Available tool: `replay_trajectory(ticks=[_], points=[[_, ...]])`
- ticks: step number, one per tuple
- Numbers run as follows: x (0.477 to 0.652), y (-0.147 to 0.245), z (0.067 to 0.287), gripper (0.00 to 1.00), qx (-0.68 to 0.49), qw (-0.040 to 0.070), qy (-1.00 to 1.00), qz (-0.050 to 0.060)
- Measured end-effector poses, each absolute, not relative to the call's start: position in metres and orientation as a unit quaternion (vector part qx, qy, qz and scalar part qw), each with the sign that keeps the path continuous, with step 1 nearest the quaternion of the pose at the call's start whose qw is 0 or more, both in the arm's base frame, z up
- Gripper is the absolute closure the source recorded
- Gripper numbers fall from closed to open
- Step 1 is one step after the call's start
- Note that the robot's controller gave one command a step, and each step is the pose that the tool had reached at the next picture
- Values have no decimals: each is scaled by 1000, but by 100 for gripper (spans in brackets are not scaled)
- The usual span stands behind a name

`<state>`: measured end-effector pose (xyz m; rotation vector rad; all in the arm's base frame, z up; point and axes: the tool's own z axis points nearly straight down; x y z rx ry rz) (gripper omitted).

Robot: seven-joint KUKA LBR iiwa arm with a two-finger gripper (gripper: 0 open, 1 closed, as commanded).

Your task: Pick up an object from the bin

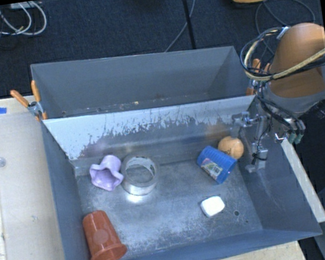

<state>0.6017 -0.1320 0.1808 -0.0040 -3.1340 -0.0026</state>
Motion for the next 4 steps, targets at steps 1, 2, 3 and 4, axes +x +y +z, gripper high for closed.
replay_trajectory(ticks=[1, 2, 3, 4], points=[[603, -132, 186, 0, 0, 0, -1000, 0], [608, -125, 141, 0, -16, -2, -1000, 0], [607, -121, 125, 0, -19, -1, -1000, 0], [607, -124, 118, 100, 50, -2, -999, 0]])
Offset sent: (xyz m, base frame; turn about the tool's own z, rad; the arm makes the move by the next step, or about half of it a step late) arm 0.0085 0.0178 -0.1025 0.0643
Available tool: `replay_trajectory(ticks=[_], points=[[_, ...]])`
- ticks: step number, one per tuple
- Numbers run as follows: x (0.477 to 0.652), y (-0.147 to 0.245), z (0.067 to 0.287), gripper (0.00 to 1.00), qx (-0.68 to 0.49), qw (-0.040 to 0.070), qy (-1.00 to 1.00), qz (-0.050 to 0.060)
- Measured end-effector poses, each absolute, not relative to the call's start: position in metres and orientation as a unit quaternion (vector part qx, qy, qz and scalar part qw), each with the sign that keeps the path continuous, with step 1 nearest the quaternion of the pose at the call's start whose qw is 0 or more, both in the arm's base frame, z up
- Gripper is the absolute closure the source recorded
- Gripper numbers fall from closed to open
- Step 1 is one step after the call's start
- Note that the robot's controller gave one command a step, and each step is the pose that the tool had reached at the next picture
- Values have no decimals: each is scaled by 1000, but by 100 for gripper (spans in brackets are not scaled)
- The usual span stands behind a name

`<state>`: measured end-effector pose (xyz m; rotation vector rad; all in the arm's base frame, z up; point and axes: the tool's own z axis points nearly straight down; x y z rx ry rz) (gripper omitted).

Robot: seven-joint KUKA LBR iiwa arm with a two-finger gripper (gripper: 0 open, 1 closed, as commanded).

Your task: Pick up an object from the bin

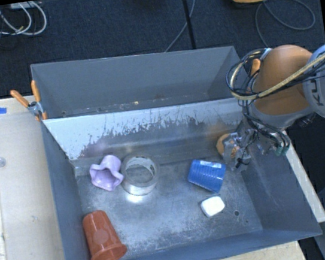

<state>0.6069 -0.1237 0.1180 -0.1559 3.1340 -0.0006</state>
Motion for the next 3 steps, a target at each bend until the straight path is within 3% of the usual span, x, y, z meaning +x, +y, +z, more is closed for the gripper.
replay_trajectory(ticks=[1, 2, 3], points=[[607, -129, 132, 0, -81, 4, 997, 0], [607, -129, 132, 0, -81, 4, 997, 0], [610, -111, 97, 0, -84, 7, 996, -1]])
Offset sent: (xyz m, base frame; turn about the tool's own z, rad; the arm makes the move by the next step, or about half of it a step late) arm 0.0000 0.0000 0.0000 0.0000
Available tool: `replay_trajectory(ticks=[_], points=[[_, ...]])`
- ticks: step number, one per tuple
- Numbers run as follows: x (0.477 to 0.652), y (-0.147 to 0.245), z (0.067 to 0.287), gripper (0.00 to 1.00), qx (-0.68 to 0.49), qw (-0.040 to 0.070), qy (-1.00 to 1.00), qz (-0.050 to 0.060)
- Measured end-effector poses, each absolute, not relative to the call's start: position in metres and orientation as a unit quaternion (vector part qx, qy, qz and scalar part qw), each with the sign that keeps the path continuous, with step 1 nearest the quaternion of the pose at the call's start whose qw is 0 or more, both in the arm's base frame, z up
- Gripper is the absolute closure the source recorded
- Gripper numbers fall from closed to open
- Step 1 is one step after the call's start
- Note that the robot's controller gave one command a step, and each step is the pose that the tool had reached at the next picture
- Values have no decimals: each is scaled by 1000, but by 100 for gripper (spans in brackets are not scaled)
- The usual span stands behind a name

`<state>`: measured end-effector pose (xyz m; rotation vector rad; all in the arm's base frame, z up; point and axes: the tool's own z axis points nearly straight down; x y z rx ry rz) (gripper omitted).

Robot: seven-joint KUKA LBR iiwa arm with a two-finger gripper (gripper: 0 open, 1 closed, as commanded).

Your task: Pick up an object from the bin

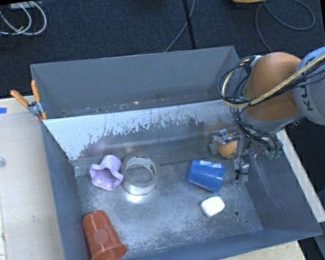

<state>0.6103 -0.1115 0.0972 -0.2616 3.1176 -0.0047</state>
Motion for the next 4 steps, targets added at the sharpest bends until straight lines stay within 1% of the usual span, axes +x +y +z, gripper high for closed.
replay_trajectory(ticks=[1, 2, 4], points=[[608, -87, 72, 0, -100, 1, 995, 0], [610, -64, 72, 100, -230, 9, 973, -3], [612, -63, 72, 100, -240, 10, 971, -4]])
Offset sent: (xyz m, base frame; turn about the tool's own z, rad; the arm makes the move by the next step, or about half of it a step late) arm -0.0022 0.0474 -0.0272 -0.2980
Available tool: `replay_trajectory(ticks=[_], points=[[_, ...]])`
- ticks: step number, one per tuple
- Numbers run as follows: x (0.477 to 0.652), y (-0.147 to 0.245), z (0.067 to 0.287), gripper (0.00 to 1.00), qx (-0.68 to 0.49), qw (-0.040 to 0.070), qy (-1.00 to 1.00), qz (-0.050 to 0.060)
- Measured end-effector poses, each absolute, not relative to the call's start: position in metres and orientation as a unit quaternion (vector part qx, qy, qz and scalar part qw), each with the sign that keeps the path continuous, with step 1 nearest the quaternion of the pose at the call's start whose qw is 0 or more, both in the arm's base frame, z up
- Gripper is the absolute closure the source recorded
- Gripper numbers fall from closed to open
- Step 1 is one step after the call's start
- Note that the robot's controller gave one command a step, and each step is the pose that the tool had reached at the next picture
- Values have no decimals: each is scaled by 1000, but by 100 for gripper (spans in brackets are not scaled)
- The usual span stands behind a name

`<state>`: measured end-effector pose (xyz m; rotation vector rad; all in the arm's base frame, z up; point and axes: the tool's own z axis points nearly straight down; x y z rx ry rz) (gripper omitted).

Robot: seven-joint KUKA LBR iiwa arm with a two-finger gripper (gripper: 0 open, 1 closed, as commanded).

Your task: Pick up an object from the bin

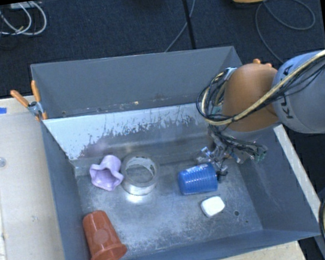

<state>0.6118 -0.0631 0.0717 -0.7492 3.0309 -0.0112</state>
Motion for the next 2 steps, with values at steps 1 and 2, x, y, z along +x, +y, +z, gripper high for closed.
replay_trajectory(ticks=[1, 2], points=[[615, -59, 72, 100, -294, 12, 956, -4], [615, -59, 72, 100, -294, 12, 956, -4]])
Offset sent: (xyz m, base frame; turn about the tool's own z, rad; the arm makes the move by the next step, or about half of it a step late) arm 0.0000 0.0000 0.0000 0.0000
